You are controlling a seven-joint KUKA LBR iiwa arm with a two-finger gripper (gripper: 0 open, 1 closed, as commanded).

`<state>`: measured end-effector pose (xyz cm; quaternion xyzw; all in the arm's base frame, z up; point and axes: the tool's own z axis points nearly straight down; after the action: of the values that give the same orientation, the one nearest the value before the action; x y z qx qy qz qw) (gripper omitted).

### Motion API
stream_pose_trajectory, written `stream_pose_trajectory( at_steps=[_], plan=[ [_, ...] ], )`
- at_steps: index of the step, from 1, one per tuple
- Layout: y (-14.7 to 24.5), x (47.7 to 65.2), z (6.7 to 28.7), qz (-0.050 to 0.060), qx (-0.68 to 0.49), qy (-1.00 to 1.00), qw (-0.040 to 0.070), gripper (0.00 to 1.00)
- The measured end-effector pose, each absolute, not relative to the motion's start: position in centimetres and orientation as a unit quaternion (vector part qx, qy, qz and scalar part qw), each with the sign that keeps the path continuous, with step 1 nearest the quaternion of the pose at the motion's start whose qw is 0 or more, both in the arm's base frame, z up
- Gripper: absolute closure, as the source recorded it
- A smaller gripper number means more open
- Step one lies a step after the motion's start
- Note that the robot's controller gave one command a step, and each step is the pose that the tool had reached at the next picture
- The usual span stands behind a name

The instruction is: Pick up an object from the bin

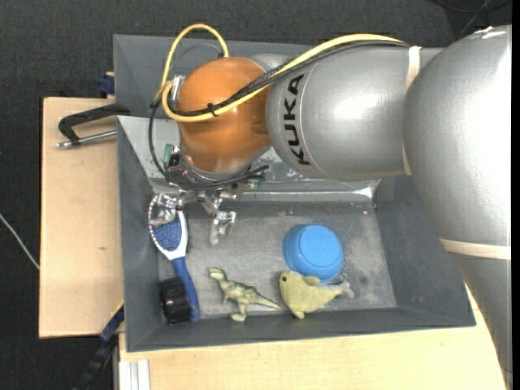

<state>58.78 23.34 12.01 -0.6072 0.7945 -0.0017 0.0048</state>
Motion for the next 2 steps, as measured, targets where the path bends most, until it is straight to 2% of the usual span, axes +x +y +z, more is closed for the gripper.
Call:
stream_pose_trajectory(
  at_steps=[1, 2],
  plan=[
    [22.63, 60.42, 7.44, 0.001, -0.659, 0.752, 0.006, 0.0],
    [22.89, 60.51, 7.64, 0.001, -0.658, 0.753, 0.004, 0.0]
  ],
)
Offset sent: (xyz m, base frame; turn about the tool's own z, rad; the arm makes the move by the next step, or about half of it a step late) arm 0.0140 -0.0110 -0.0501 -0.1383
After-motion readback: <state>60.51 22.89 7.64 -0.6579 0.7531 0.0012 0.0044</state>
